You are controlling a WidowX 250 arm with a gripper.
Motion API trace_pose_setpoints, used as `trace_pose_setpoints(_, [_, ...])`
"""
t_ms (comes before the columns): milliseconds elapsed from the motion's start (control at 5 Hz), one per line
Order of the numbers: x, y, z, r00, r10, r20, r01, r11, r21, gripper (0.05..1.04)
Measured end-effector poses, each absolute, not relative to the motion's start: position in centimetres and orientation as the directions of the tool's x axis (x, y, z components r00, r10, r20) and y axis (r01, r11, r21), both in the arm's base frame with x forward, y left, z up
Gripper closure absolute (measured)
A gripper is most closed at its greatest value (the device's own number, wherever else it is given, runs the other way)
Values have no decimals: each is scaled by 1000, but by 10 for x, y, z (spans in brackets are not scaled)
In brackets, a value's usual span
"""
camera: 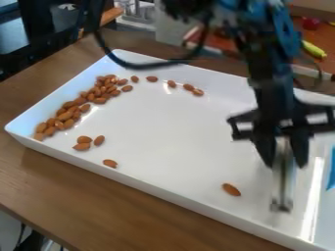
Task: Sweep into pile
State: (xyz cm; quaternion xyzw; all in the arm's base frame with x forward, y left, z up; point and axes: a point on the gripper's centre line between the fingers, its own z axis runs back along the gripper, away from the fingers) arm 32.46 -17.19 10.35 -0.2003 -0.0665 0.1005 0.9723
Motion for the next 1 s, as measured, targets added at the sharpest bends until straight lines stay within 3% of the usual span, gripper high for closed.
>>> trace_pose_setpoints(600, [333,-180,82,954,258,149,-179,897,-405,695])
trace_pose_setpoints(1000, [325,-139,77,951,251,179,-162,901,-403,695])
